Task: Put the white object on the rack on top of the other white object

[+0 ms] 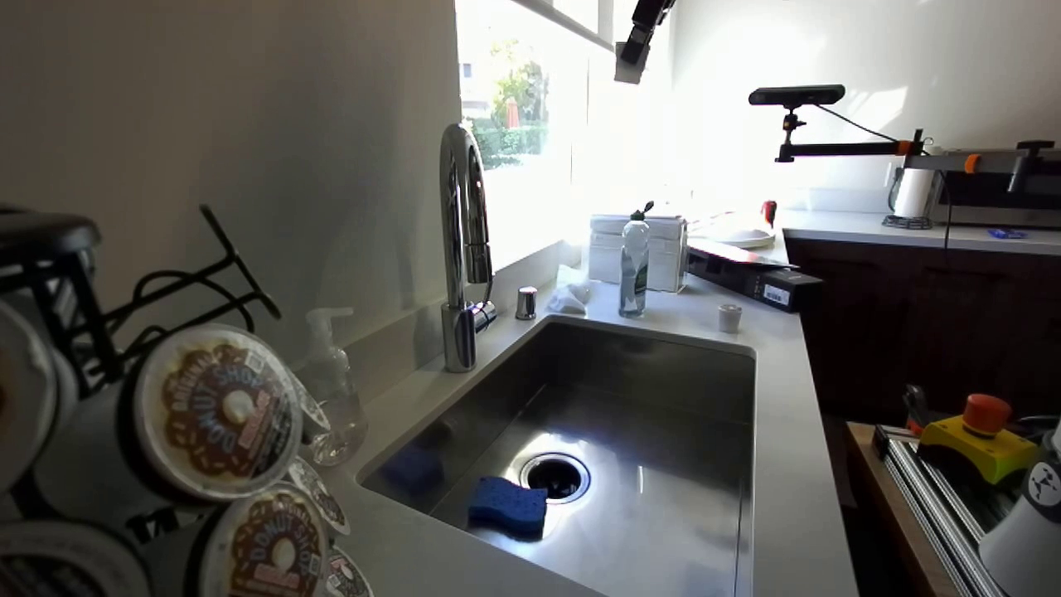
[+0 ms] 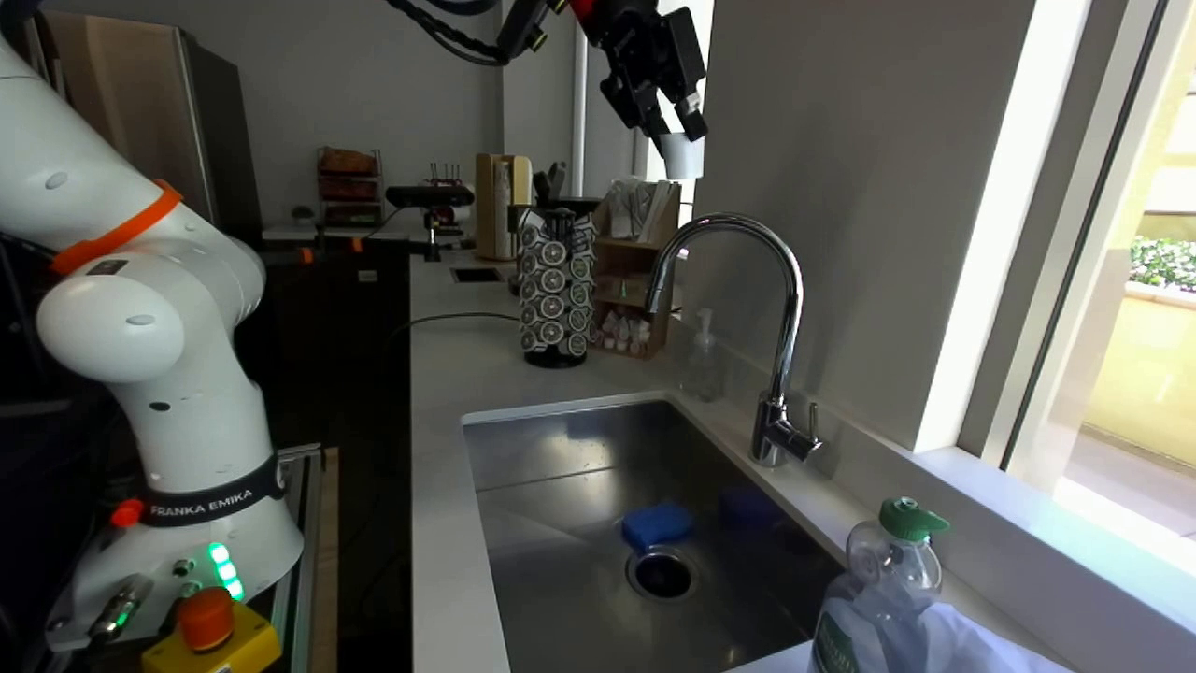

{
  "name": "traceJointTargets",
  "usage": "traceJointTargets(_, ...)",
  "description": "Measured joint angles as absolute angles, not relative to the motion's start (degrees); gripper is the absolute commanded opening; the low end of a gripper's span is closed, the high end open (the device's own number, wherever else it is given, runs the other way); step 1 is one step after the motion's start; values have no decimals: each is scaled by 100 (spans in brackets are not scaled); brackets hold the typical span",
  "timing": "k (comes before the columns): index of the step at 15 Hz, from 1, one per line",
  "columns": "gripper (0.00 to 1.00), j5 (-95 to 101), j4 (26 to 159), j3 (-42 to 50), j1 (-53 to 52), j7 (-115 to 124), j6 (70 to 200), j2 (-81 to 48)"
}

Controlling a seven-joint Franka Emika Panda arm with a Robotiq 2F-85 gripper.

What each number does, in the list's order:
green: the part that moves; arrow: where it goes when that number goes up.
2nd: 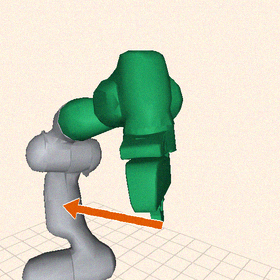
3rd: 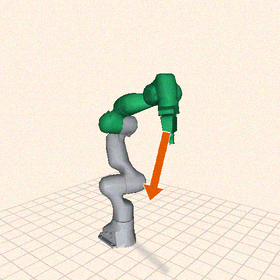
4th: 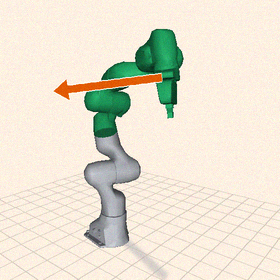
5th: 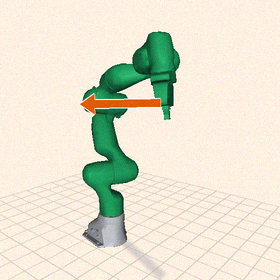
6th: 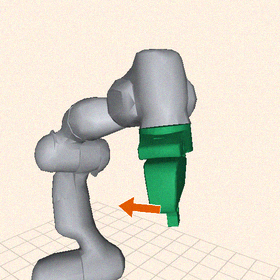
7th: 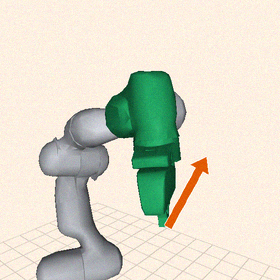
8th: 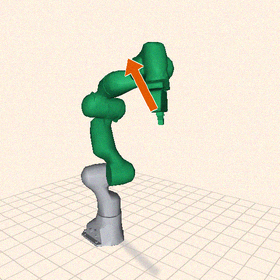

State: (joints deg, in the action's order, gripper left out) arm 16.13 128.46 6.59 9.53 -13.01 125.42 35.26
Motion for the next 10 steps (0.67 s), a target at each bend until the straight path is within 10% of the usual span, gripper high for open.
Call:
traceJointTargets(5, 27, 1946, 13389, 728, 1678, -410, 12304, 3742)
traceJointTargets(6, 52, 1988, 13504, 726, 1789, -197, 12269, 3778)
traceJointTargets(10, 52, 2030, 13762, 721, 2019, 259, 12210, 3882)
